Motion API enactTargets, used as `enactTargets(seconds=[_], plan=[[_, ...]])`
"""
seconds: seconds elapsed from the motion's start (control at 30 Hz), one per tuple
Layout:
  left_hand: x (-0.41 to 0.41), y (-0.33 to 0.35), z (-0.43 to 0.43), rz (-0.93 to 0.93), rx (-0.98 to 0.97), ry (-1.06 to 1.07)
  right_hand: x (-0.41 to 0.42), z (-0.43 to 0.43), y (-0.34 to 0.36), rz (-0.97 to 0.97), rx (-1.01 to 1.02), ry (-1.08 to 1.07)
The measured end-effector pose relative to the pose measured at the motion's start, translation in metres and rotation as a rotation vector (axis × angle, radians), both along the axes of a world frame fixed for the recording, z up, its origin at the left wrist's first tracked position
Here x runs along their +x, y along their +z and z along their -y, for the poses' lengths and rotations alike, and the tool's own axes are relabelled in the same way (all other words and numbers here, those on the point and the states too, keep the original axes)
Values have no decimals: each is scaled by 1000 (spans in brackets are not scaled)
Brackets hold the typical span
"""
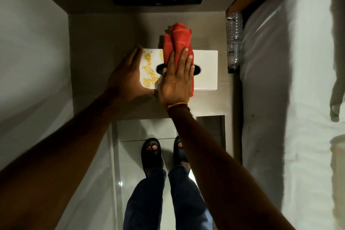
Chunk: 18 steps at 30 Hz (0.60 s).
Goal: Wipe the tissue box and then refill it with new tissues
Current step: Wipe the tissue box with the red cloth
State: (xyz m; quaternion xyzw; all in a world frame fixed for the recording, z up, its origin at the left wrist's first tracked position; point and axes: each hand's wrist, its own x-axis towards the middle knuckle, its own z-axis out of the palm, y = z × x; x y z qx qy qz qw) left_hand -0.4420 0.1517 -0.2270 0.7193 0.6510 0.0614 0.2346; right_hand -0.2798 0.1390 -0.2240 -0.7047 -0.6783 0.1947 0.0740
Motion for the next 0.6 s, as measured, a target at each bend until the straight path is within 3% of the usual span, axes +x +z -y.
enactTargets(seconds=[0.13, 0.23, 0.33, 0.43, 0.6], plan=[[-2, 3, 0, -12, -11, -54, 35, 2, 1, -172, 106, -20], [3, 9, 2, -1, 1, -18, 91, -7, -2, -142, 107, -86], [22, 18, -1, -11, 121, 1, 131, -21, -4, -99, 70, 22], [56, 25, -10, -48, 231, -80, 135, -28, -7, -117, 27, 109], [124, 24, -16, -180, 146, -267, 126, -27, -14, -178, 13, 72]])
